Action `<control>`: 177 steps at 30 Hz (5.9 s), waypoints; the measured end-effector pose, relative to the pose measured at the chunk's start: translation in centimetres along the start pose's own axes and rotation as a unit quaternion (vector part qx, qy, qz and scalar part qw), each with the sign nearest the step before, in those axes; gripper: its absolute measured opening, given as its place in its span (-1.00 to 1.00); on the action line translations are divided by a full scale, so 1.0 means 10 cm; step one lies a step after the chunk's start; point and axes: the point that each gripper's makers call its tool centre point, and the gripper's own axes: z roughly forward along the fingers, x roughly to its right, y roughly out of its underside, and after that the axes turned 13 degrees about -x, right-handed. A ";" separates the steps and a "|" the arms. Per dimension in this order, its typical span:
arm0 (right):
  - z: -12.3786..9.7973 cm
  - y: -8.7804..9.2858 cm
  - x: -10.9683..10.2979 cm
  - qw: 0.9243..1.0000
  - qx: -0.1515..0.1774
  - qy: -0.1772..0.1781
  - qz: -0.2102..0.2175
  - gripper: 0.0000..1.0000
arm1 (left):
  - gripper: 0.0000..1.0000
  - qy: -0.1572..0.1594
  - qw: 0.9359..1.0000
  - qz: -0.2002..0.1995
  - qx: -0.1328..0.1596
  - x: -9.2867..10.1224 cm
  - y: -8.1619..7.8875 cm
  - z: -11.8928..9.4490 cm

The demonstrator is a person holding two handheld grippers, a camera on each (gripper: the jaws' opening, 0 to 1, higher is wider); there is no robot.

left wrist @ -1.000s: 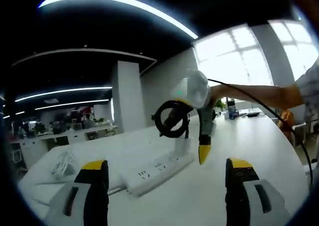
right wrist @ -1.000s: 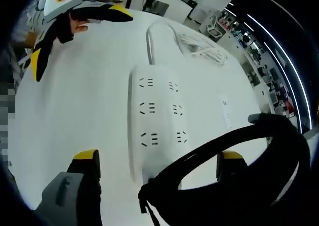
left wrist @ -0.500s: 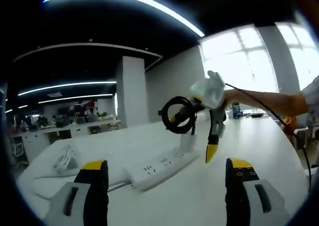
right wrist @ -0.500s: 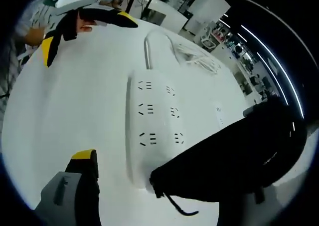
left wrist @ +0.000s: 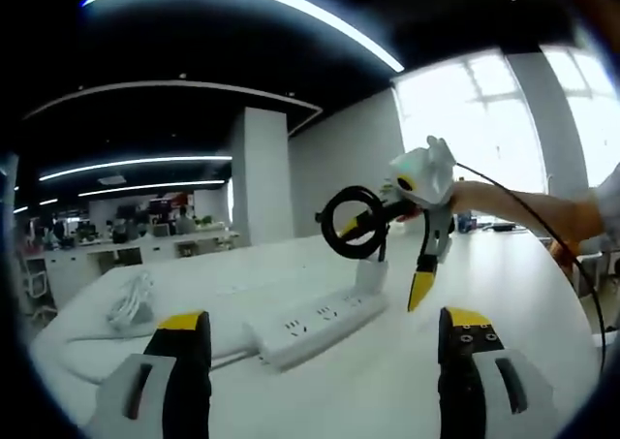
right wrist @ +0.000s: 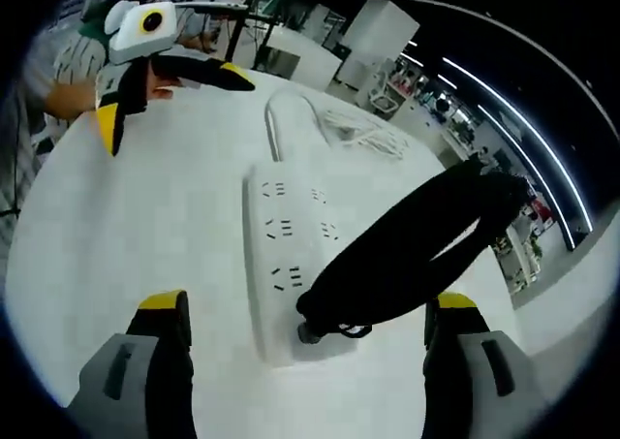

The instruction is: Straighten the power strip on the desk, plug the charger into it

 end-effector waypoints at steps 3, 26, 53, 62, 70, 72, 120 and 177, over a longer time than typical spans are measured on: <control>-0.07 -0.05 0.00 1.000 0.024 0.005 0.015 0.99 | 0.98 0.003 1.000 -0.005 0.002 0.00 -0.01 -0.01; -0.87 -0.45 0.02 0.937 0.287 0.070 0.187 0.99 | 0.98 0.011 1.000 -0.011 0.011 0.03 -0.06 -0.04; -1.14 -0.22 -0.28 0.892 0.329 0.120 0.286 0.98 | 0.98 0.023 1.000 -0.015 0.014 0.07 -0.09 -0.07; -1.23 -0.10 -0.41 0.892 0.313 0.128 0.300 0.99 | 0.98 0.016 1.000 0.006 0.006 0.09 -0.12 -0.11; -1.37 0.02 -0.48 0.889 0.307 0.145 0.309 0.99 | 0.98 0.013 1.000 0.012 0.007 0.17 -0.11 -0.26; -1.38 0.04 -0.54 0.892 0.299 0.140 0.307 0.99 | 0.98 0.013 1.000 0.008 0.012 0.19 -0.12 -0.31; -1.69 0.54 -1.63 0.864 0.267 0.194 0.381 0.99 | 0.95 -0.077 0.995 -0.064 0.029 0.47 0.39 -1.21; -1.76 0.81 -1.73 0.838 0.273 0.195 0.429 1.00 | 0.98 -0.099 0.993 -0.059 0.033 0.55 0.43 -1.36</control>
